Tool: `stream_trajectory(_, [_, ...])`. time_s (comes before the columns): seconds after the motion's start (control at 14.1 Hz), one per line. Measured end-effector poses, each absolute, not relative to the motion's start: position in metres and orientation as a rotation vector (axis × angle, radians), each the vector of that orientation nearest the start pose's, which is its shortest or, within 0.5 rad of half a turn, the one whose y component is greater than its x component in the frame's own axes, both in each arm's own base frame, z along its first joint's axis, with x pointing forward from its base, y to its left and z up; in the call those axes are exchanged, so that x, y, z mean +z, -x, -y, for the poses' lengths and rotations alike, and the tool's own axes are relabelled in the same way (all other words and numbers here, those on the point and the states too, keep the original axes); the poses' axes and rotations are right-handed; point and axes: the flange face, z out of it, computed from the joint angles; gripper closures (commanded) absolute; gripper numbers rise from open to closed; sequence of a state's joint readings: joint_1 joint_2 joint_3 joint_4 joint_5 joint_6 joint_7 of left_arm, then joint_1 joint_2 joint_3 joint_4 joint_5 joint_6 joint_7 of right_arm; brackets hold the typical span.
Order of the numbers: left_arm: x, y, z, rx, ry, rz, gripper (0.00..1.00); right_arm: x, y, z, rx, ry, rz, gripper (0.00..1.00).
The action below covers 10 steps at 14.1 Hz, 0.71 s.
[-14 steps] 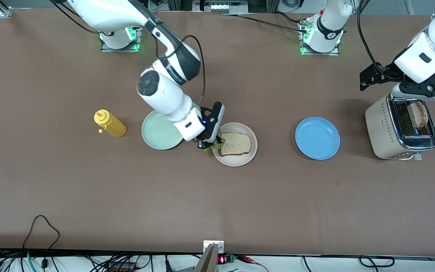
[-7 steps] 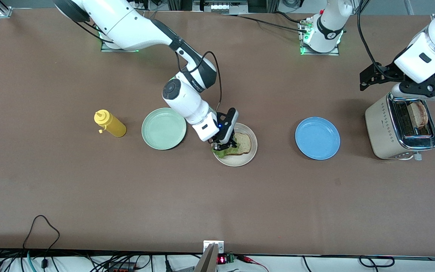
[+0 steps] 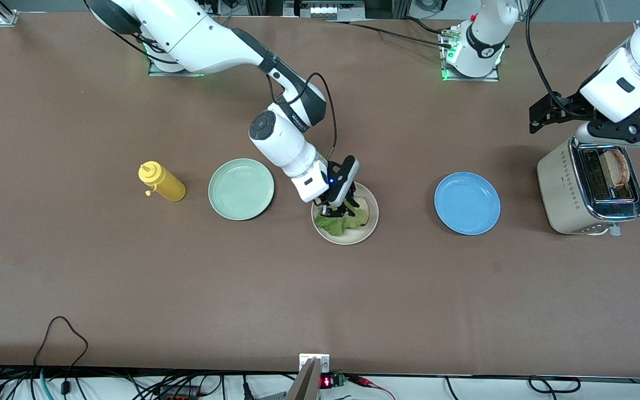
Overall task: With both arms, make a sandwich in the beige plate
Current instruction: 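Lower the lettuce leaf onto the bread on the beige plate, then open the right gripper and withdraw it past the yellow bottle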
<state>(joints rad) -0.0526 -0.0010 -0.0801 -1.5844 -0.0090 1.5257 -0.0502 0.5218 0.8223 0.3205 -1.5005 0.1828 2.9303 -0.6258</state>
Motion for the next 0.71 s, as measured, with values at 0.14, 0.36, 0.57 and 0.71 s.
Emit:
stream_trajectory(0.14, [0.615, -0.544, 0.074, 0.092, 3.141, -0.130, 0.00, 0.275, -0.567, -0.508, -0.794, 2.278, 1.416, 0.00])
stream_trajectory(0.36, [0.614, -0.544, 0.073, 0.097, 3.141, -0.129, 0.00, 0.307, -0.597, -0.468, -0.646, 2.340, 1.413, 0.00])
stream_trajectory(0.57, [0.597, -0.551, 0.070, 0.163, 3.137, -0.119, 0.00, 0.365, -0.622, -0.410, -0.493, 2.414, 1.358, 0.00])
stream_trajectory(0.71, [0.578, -0.558, 0.066, 0.238, 3.131, -0.103, 0.00, 0.405, -0.627, -0.379, -0.415, 2.484, 1.268, 0.00])
